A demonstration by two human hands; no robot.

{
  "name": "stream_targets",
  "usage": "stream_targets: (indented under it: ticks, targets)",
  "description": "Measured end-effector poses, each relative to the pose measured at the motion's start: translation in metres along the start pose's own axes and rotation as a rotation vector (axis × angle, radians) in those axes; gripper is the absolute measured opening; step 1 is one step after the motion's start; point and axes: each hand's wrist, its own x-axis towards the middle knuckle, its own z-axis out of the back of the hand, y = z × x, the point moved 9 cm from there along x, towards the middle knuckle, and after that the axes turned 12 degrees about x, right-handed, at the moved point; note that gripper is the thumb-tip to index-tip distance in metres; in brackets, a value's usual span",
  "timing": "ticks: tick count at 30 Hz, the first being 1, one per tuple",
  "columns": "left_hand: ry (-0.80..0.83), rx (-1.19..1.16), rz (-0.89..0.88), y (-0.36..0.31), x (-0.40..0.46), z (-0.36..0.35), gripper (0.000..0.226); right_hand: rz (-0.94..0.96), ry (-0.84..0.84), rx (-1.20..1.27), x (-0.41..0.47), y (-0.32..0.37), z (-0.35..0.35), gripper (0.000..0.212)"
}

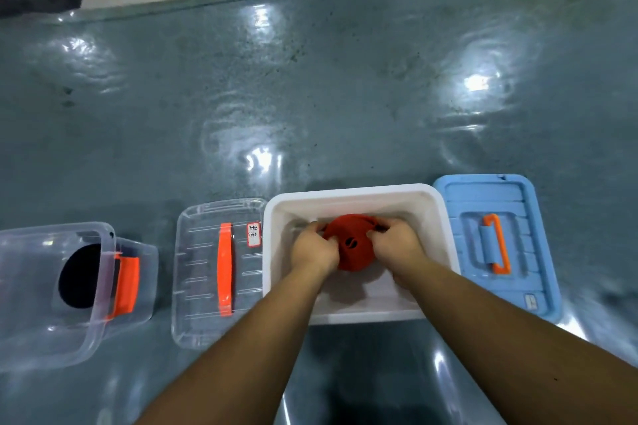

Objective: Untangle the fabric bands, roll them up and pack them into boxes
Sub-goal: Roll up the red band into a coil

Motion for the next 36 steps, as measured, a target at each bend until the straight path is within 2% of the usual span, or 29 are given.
stream_targets:
  ticks: [6,12,17,22,26,29,36]
  targets:
    - [-0.026,-0.006,0.031,0.008,0.005,-0.005,0.034,0.065,-0.012,-0.074,0.001,0.003,-0.002,0.034]
    - [-0.031,0.062,0.098,0.014,0.007,0.002,0.035,0.011,-0.050,-0.144,0.006,0.000,0.004,0.027]
    - [-0.032,0.153,0.061,0.003,0.006,0.009,0.033,-0.094,-0.028,-0.344,0.000,-0.002,0.009,0.026]
    - [0.023,0.198,0.014,-0.004,-0.010,0.015,0.035,0.017,0.040,-0.585,-0.012,0.020,0.006,0.035]
    - [0.034,0.227,-0.040,-0.007,-0.033,0.021,0.047,0.076,0.047,-0.660,-0.032,0.030,0.010,0.032]
    - [0.004,0.286,-0.117,-0.018,-0.054,0.027,0.041,0.192,0.027,-0.709,-0.053,0.048,0.020,0.029]
    - [-0.101,0.462,-0.369,-0.061,-0.112,0.024,0.030,0.412,-0.074,-0.539,-0.101,0.084,0.063,0.027]
